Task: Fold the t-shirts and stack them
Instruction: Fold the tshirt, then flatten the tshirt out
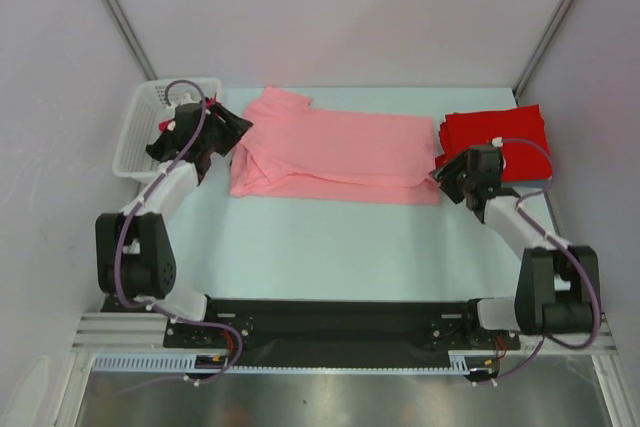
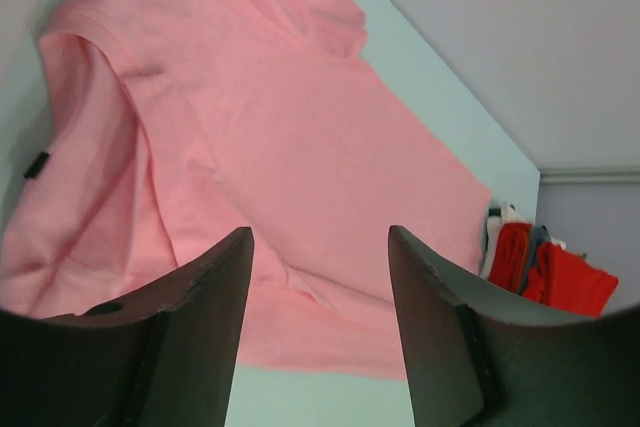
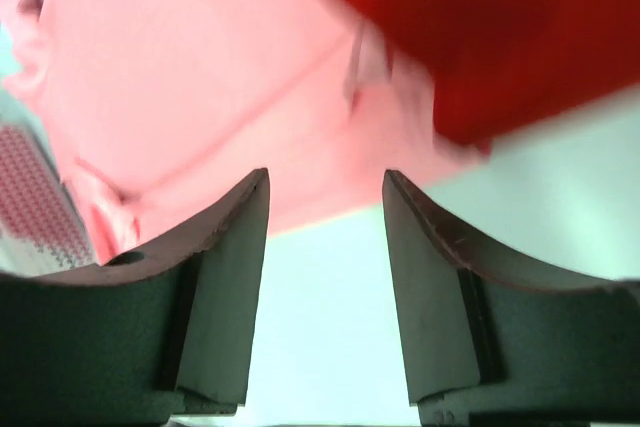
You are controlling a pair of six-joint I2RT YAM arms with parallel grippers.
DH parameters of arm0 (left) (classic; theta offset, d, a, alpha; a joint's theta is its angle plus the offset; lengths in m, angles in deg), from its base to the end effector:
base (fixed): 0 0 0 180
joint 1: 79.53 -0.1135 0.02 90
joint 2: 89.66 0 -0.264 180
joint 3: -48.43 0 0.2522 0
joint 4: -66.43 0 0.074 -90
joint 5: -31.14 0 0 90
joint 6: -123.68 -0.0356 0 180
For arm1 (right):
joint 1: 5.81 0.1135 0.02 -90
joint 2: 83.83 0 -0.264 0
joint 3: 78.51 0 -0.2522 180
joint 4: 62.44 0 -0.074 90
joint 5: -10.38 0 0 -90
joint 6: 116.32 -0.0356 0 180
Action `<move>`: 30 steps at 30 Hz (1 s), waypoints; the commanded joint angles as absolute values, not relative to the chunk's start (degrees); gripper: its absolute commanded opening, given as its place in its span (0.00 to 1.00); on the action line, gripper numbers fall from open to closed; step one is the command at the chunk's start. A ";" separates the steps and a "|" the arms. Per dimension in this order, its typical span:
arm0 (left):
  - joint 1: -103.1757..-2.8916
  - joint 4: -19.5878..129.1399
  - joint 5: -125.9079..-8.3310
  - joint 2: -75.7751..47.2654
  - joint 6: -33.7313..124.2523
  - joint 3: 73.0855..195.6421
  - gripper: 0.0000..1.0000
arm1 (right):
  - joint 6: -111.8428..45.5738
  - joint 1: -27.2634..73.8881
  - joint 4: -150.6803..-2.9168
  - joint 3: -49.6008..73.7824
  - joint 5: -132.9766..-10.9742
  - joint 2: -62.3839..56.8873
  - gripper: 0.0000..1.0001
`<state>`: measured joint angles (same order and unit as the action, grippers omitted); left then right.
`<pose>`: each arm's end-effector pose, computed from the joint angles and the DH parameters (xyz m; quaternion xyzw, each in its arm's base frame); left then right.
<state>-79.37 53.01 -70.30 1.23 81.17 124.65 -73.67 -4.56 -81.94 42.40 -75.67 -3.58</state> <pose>0.3641 -0.0081 0.2623 -0.2956 0.8021 -0.2849 0.4337 0.2934 0.0089 0.2113 0.3424 0.8413 0.2002 0.3673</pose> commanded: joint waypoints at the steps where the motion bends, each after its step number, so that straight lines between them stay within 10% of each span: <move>1: -75.50 53.20 -66.43 -8.43 77.80 121.44 0.62 | -76.50 0.05 -77.18 50.25 -82.75 -11.57 0.52; 27: -73.12 62.87 -47.09 -36.05 95.38 82.59 0.74 | -99.09 7.72 -62.47 57.86 -103.43 2.91 0.38; 30: -73.12 62.87 -45.33 -36.40 97.05 81.18 0.73 | -98.31 7.46 -62.23 57.23 -103.52 4.67 0.10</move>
